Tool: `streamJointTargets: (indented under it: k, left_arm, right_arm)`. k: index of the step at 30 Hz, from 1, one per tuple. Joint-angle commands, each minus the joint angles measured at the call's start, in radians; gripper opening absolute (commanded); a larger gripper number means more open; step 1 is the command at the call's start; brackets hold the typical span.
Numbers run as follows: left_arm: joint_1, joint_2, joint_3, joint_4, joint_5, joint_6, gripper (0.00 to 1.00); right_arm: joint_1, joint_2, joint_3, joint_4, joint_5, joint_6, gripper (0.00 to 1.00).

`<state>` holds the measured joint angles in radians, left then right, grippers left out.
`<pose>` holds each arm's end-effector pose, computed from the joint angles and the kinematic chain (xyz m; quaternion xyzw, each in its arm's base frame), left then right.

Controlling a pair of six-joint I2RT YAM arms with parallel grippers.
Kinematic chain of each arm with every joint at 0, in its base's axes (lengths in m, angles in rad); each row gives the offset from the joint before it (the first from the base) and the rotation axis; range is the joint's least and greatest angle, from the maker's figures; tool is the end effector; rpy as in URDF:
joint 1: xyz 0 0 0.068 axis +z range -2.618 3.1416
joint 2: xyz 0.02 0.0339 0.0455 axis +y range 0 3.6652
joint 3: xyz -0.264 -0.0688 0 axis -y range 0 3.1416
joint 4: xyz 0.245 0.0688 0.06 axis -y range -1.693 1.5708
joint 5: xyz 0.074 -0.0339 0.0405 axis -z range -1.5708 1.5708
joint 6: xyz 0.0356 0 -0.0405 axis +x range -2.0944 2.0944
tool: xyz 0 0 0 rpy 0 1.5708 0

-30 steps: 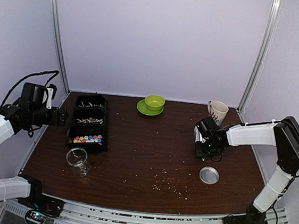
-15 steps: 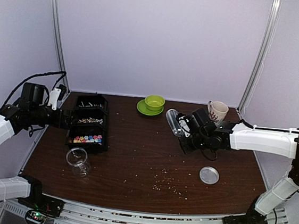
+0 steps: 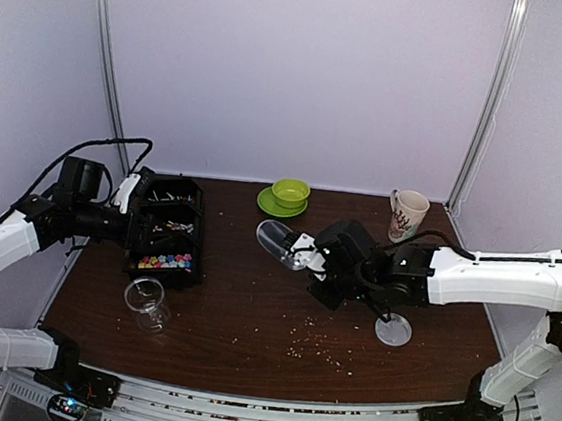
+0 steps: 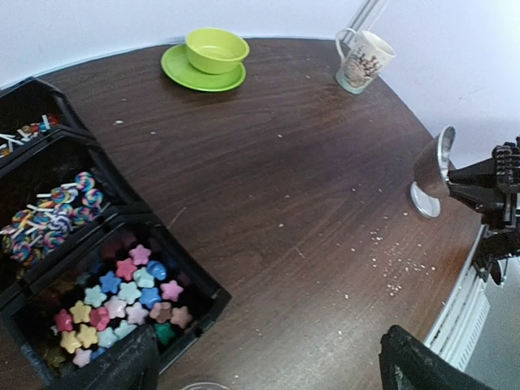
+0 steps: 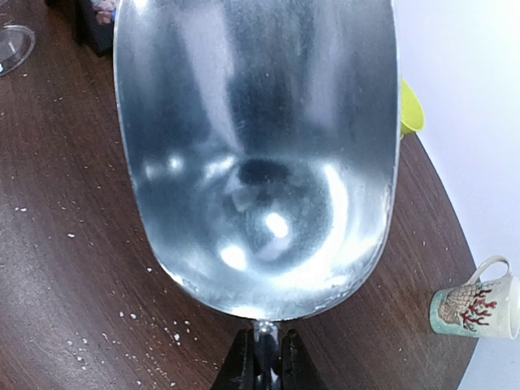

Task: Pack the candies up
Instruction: Pass from the right arm to the left

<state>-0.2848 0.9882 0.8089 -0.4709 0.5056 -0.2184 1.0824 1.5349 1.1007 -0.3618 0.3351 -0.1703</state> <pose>0.1969 -0.0756 0.2856 0.1398 0.8633 -0.3241 0.3608 0.1667 0.2889 0.2518 -0.4841 0.7766 0.0254 0.4024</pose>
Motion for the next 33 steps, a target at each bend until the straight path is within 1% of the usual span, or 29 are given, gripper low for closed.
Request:
streamJointTargets:
  k: [1,5,8,14,18,27,31,33]
  left_arm:
    - [-0.110,0.023,0.022,0.072,0.024,-0.053,0.97]
    - [-0.189,0.074,0.039,0.097,-0.005,-0.074,0.97]
    - [-0.228,0.104,0.049,0.134,-0.005,-0.100,0.97]
    - [-0.329,0.180,0.116,0.156,-0.006,-0.115,0.95]
    - [-0.378,0.230,0.155,0.158,-0.004,-0.113,0.94]
    - [-0.410,0.317,0.167,0.187,0.027,-0.123,0.78]
    - [-0.413,0.332,0.166,0.210,0.073,-0.122,0.60]
    - [-0.416,0.336,0.167,0.215,0.082,-0.121,0.57]
  right_arm:
    - [0.066,0.037,0.051,0.003,0.050,-0.099,0.00]
    - [0.110,0.039,0.053,0.018,0.039,-0.122,0.00]
    - [0.131,0.039,0.049,0.021,0.032,-0.133,0.00]
    - [0.160,0.054,0.045,0.018,0.079,-0.145,0.00]
    - [0.170,0.063,0.049,0.018,0.104,-0.144,0.00]
    - [0.202,0.049,0.021,0.070,0.124,-0.147,0.00]
    - [0.208,0.045,0.009,0.103,0.146,-0.147,0.00]
    - [0.207,0.050,0.008,0.110,0.162,-0.148,0.00]
